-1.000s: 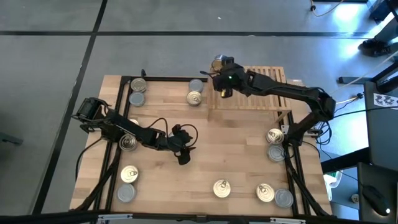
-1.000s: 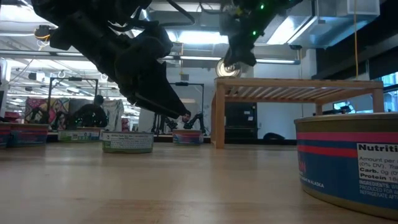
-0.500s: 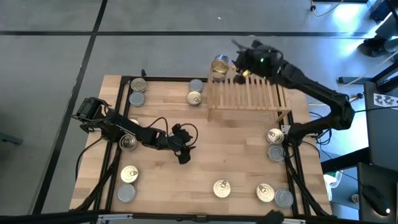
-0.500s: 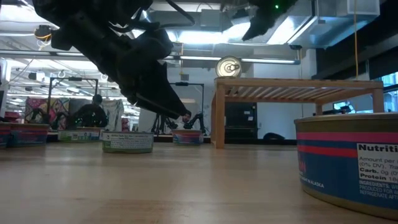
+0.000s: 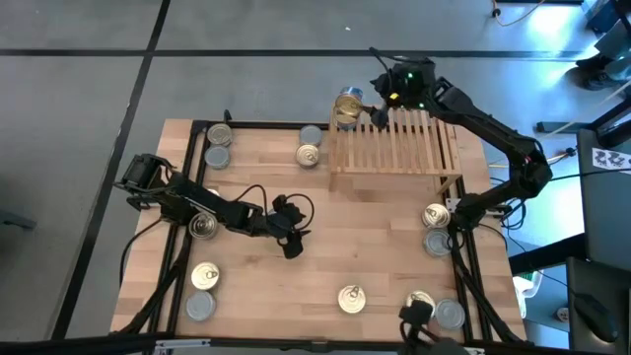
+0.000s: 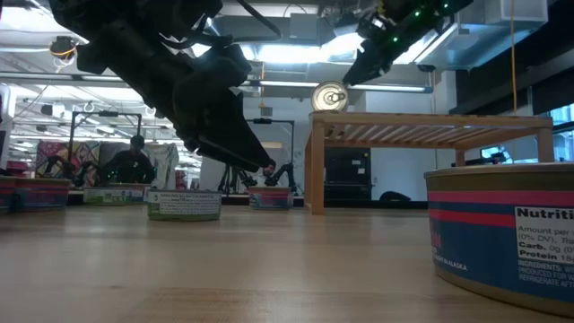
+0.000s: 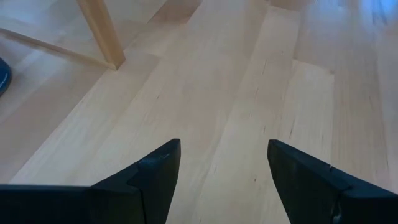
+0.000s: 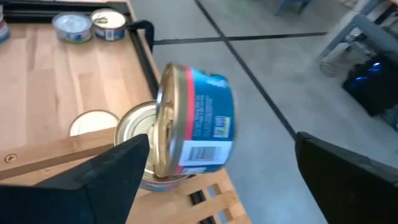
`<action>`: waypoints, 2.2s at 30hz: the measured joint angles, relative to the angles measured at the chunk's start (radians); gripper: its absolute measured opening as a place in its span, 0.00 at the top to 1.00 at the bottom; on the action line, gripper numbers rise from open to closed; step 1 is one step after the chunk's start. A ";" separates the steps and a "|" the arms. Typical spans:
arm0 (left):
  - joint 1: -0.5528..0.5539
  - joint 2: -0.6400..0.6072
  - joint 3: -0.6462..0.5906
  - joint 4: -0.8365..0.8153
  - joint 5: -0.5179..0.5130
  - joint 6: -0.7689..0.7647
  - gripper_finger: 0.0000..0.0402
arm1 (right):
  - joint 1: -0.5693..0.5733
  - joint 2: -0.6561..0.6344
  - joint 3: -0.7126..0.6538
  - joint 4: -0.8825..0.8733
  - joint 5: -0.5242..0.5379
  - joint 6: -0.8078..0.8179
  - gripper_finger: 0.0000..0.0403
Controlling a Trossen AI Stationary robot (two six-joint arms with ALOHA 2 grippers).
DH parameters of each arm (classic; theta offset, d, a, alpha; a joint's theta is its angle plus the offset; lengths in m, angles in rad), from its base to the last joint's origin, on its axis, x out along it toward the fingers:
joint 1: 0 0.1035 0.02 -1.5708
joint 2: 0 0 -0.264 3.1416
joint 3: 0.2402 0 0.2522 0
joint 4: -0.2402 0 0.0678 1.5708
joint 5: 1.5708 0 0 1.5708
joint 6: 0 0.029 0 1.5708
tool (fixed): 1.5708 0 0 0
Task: Stack canned seafood by type on shelf
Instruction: Stack the blue-pink tuna can on top of the blue-pink tuna can on the shelf
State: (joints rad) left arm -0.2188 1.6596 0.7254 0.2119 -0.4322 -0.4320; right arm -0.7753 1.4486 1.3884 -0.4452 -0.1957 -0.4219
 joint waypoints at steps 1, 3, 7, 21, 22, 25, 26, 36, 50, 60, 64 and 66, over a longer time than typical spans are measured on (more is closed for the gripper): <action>0.000 0.000 0.000 0.000 0.000 0.000 0.40 | 0.000 0.006 0.000 0.001 -0.003 -0.001 0.01; 0.000 0.000 0.000 0.000 0.000 0.000 0.40 | 0.002 0.020 0.000 0.013 -0.007 -0.001 0.01; 0.000 0.000 0.000 0.000 0.000 0.000 0.40 | 0.002 0.048 0.000 0.040 -0.007 -0.002 0.02; 0.000 0.000 0.000 0.000 0.000 0.008 0.40 | 0.003 0.111 0.000 0.049 -0.050 0.030 0.09; 0.000 0.000 0.000 0.000 0.000 0.008 0.40 | 0.003 0.111 0.000 0.050 -0.052 0.031 0.12; 0.000 0.000 0.000 0.000 0.000 0.012 0.40 | 0.003 0.112 0.000 0.051 -0.052 0.031 0.24; 0.000 0.000 0.000 0.000 0.000 0.012 0.40 | 0.003 0.112 0.000 0.051 -0.052 0.031 0.29; 0.001 0.000 0.000 0.000 0.000 0.023 0.40 | 0.003 0.095 0.000 0.048 -0.026 -0.013 0.52; -0.011 -0.002 0.120 -0.030 -0.001 0.263 0.40 | 0.275 -0.138 0.000 -0.186 -0.009 -0.018 0.52; -0.090 -0.002 0.311 -0.153 -0.128 0.900 0.40 | 0.550 -0.200 -0.030 -0.268 0.051 0.183 0.52; -0.148 -0.002 0.344 -0.158 -0.263 1.283 0.40 | 0.578 -0.195 -0.031 -0.260 0.036 0.302 0.52; -0.177 -0.002 0.353 -0.135 -0.381 1.504 0.40 | 0.579 -0.192 -0.031 -0.261 0.021 0.372 0.52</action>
State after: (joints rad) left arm -0.3953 1.6573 1.0784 0.0764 -0.8132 1.0724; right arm -0.1959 1.2570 1.3575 -0.7059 -0.1751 -0.0500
